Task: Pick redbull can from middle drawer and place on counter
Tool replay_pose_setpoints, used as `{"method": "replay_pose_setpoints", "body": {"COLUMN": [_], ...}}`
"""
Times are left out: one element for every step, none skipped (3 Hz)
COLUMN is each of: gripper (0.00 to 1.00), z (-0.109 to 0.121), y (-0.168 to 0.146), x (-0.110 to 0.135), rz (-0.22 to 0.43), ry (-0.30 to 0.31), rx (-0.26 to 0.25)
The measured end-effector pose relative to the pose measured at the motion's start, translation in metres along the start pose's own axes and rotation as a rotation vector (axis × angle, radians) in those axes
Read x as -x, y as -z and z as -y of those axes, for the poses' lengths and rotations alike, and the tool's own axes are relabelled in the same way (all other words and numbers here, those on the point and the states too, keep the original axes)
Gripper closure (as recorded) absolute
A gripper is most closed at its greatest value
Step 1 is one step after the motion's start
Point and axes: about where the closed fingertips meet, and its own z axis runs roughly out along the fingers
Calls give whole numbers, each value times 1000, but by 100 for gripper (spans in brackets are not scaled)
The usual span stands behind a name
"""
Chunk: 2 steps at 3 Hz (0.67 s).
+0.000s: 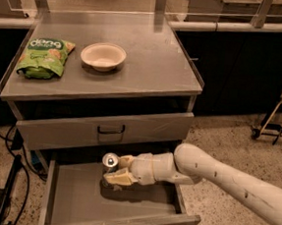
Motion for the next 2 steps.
{"method": "replay_pose_setpoints", "body": {"gripper": [100, 100], "z": [-8, -18], "y": [26, 70], "x": [17, 46], "rz": [-72, -127], "ry": [-32, -26], "rx": [-59, -146]}}
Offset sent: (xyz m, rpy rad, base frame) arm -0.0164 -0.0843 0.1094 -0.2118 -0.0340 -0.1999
